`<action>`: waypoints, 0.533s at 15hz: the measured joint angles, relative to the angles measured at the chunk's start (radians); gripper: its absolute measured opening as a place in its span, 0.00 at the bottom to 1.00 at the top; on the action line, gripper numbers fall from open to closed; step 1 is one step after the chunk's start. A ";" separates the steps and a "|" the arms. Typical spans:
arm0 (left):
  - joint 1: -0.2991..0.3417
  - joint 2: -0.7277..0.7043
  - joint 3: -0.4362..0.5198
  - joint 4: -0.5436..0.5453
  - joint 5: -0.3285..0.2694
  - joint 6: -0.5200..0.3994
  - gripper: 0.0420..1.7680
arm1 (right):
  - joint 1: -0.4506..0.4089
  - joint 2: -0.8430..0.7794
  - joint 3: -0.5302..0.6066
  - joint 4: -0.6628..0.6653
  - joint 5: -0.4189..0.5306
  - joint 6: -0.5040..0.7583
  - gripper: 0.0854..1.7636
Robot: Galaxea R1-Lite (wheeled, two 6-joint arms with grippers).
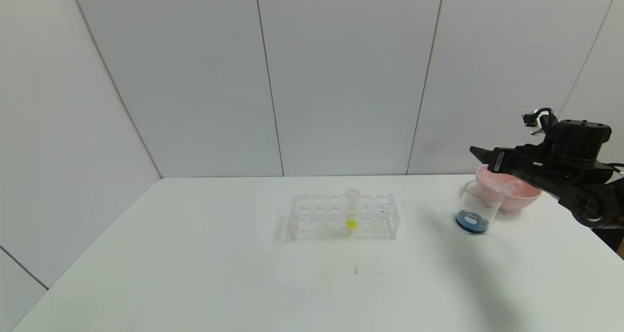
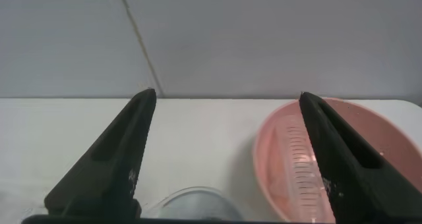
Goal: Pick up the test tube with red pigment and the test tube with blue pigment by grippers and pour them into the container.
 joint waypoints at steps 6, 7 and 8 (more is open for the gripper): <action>0.000 0.000 0.000 0.000 0.000 0.000 1.00 | 0.160 -0.250 0.226 0.000 -0.033 0.000 0.92; 0.000 0.000 0.000 0.000 0.000 0.000 1.00 | 0.171 -0.298 0.257 0.000 -0.037 -0.001 0.93; 0.000 0.000 0.000 0.000 0.000 0.000 1.00 | 0.178 -0.349 0.289 0.000 -0.040 -0.002 0.93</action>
